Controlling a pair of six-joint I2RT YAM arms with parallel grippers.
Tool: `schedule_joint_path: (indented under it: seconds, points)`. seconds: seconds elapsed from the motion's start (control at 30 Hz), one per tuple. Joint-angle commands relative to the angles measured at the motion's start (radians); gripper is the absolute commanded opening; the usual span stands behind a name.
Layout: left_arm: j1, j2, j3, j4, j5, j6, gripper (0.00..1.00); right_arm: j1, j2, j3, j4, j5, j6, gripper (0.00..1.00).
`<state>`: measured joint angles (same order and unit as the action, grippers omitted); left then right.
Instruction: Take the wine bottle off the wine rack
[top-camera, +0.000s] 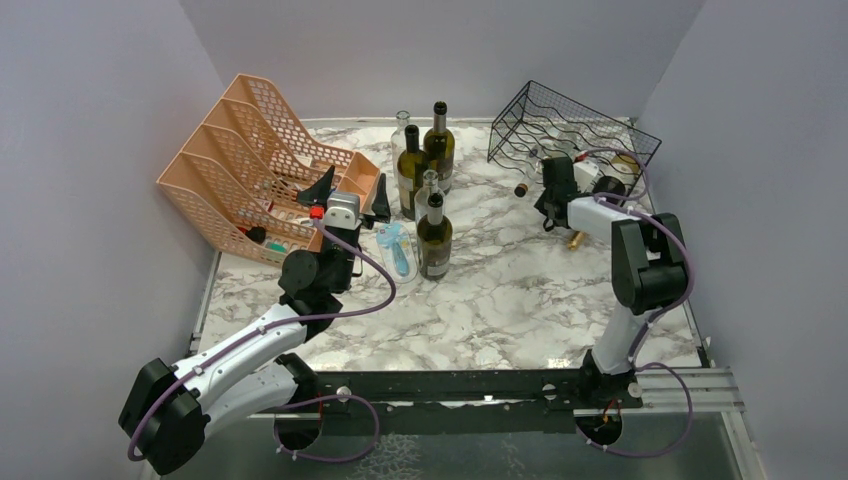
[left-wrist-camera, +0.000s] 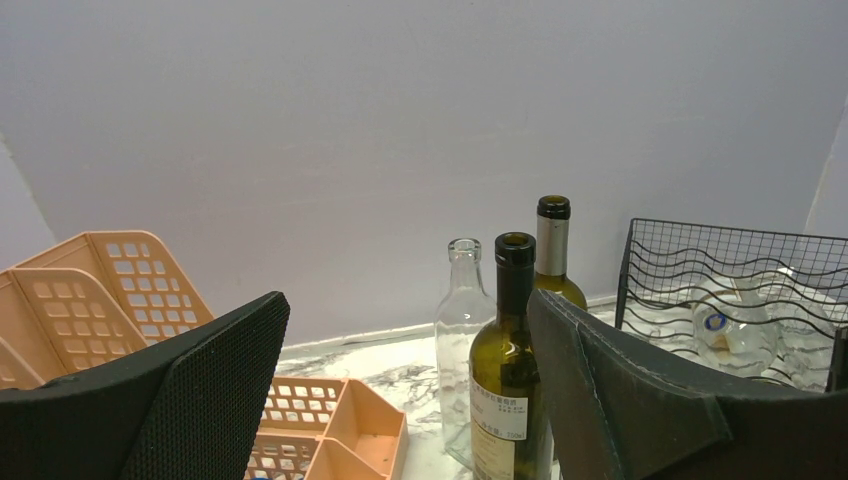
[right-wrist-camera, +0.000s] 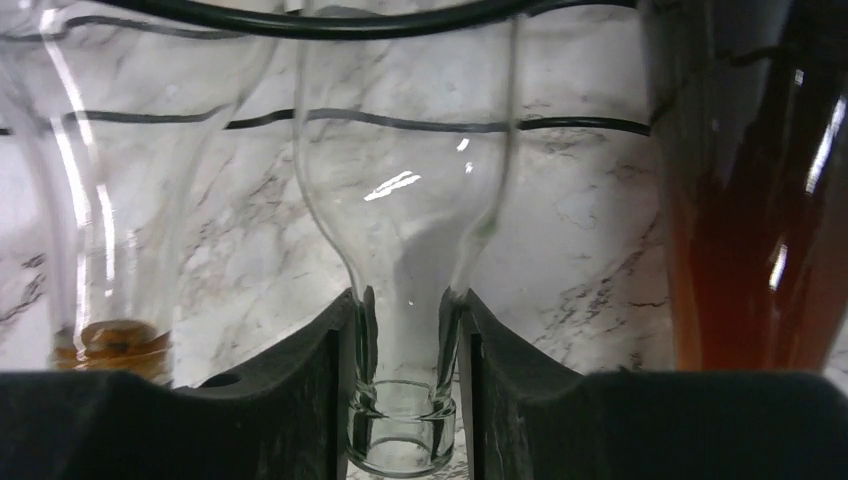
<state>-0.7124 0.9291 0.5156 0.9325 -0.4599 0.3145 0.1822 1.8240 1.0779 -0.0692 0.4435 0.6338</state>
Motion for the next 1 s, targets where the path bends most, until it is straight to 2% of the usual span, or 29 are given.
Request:
schedule_joint_path:
  seconds: [0.0,0.13,0.3,0.63,0.8,0.97]
  points:
    - [0.007,-0.005,0.041,-0.004,0.016,-0.012,0.95,-0.004,0.020,0.034,-0.001,0.031,0.056,0.35]
    - [0.007,-0.005,0.041,-0.004,0.017,-0.012,0.95,-0.005,0.004,0.046,-0.060,-0.027,0.067,0.25]
    - [0.012,-0.005,0.042,-0.004,0.020,-0.017,0.95,-0.004,-0.084,-0.011,-0.121,-0.135,0.115,0.23]
    - [0.038,-0.006,0.042,-0.007,0.039,-0.046,0.95,0.018,-0.436,-0.249,-0.171,-0.341,0.148,0.21]
    - [0.053,-0.012,0.045,-0.010,0.058,-0.058,0.95,0.020,-0.587,-0.252,-0.333,-0.414,0.113,0.20]
    - [0.063,-0.033,0.046,-0.011,0.093,-0.080,0.95,0.020,-0.745,-0.247,-0.466,-0.481,0.029,0.15]
